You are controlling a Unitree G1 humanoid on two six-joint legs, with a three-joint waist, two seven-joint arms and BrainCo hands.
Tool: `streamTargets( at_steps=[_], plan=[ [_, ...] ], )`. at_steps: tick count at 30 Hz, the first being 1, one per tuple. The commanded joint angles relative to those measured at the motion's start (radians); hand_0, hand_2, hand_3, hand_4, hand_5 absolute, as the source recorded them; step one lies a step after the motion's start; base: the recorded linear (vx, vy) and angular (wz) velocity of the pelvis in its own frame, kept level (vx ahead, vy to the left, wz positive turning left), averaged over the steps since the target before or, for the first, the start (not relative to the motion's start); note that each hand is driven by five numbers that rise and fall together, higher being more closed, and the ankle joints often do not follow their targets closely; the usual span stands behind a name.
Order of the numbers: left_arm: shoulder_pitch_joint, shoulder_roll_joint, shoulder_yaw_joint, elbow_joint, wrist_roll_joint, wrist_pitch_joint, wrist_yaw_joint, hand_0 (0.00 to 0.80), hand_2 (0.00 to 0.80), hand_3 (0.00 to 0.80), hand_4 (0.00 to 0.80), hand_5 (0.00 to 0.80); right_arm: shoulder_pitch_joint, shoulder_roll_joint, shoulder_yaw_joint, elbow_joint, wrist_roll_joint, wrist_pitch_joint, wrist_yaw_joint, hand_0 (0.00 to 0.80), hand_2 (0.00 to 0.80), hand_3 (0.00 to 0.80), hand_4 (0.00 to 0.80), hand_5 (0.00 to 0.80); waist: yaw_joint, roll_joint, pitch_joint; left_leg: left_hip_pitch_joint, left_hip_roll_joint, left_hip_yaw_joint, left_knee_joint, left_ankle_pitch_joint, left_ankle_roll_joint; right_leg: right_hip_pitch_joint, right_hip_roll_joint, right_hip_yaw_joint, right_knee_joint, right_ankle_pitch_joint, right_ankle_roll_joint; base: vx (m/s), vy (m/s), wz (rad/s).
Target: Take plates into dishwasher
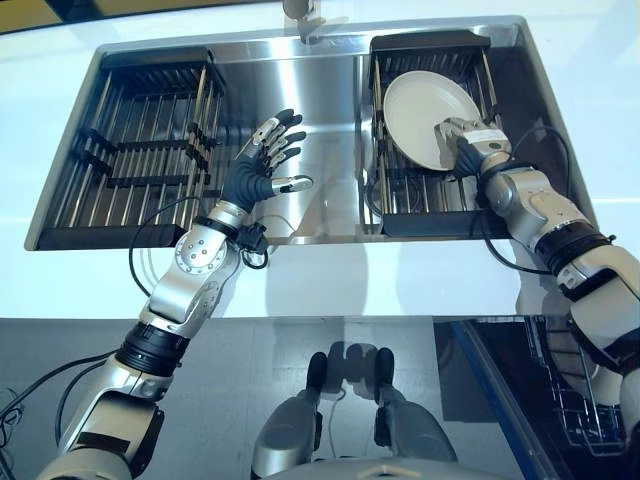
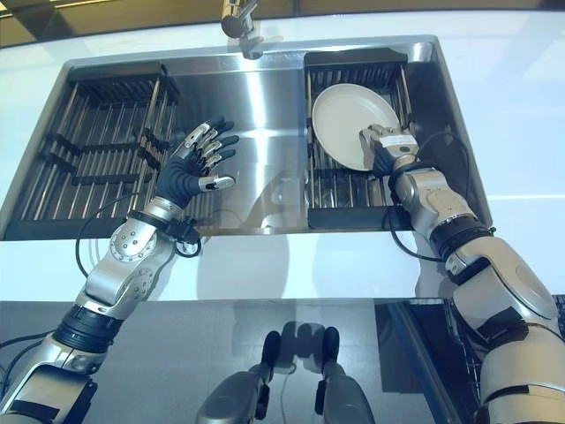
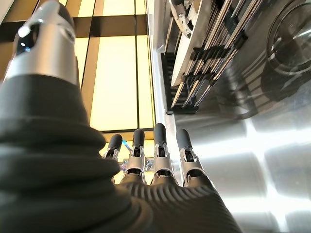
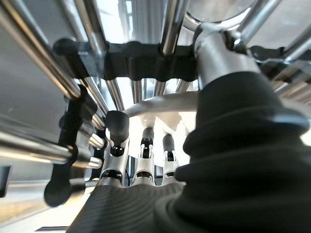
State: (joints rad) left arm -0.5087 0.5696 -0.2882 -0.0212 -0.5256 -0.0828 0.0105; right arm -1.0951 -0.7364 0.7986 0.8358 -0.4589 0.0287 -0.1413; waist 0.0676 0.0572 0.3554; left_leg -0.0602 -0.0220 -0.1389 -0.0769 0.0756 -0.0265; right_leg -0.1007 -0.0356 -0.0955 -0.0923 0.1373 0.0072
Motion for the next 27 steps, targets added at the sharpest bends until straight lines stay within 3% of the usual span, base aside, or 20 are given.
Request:
streamTargets(
  at_steps=[1, 11, 20, 25, 27],
  plan=[
    [-0.127, -0.003, 0.001, -0.001, 0.000, -0.068, 0.012, 0.000, 0.000, 0.000, 0.000, 0.000, -0.093, 0.056, 0.033, 0.055, 0.046, 0.020, -0.054, 0.800, 0.800, 0.800, 0.800, 0.800, 0.051, 0.017, 0.042, -0.028, -0.060, 0.012, -0.010, -0.054, 0.039, 0.028, 0.019, -0.004, 0.005, -0.089, 0.029, -0.030, 0.014, 0.07],
    [-0.106, 0.010, 0.008, -0.025, -0.021, -0.082, 0.009, 0.000, 0.000, 0.000, 0.000, 0.000, -0.094, 0.016, 0.036, -0.023, 0.016, 0.020, -0.137, 0.800, 0.800, 0.800, 0.800, 0.800, 0.050, 0.011, 0.026, -0.025, -0.062, 0.010, -0.010, -0.056, 0.042, 0.028, 0.017, -0.008, 0.005, -0.087, 0.031, -0.005, 0.004, 0.01],
    [-0.059, 0.019, 0.027, -0.040, -0.027, -0.109, 0.012, 0.000, 0.000, 0.000, 0.000, 0.000, -0.047, -0.043, -0.044, -0.197, 0.080, -0.040, -0.237, 0.800, 0.800, 0.800, 0.800, 0.800, 0.035, 0.001, 0.001, -0.007, -0.064, 0.012, -0.010, -0.062, 0.044, 0.043, 0.019, 0.000, 0.005, -0.086, 0.034, 0.000, 0.000, 0.00],
    [-0.035, 0.027, 0.038, -0.054, -0.033, -0.098, 0.010, 0.000, 0.000, 0.000, 0.000, 0.000, 0.006, -0.071, -0.114, -0.292, 0.129, -0.073, -0.170, 0.800, 0.800, 0.800, 0.800, 0.800, 0.023, -0.008, -0.017, 0.009, -0.063, 0.014, -0.010, -0.067, 0.047, 0.057, 0.021, 0.009, 0.005, -0.088, 0.037, 0.000, 0.000, 0.00],
    [-0.016, 0.026, 0.047, -0.058, -0.028, -0.094, -0.003, 0.000, 0.000, 0.000, 0.000, 0.000, 0.031, -0.084, -0.134, -0.343, 0.209, -0.083, -0.062, 0.800, 0.800, 0.800, 0.800, 0.800, 0.018, -0.015, -0.026, 0.020, -0.062, 0.014, -0.010, -0.069, 0.048, 0.067, 0.021, 0.011, 0.005, -0.089, 0.038, 0.017, 0.014, 0.00]
  ],
)
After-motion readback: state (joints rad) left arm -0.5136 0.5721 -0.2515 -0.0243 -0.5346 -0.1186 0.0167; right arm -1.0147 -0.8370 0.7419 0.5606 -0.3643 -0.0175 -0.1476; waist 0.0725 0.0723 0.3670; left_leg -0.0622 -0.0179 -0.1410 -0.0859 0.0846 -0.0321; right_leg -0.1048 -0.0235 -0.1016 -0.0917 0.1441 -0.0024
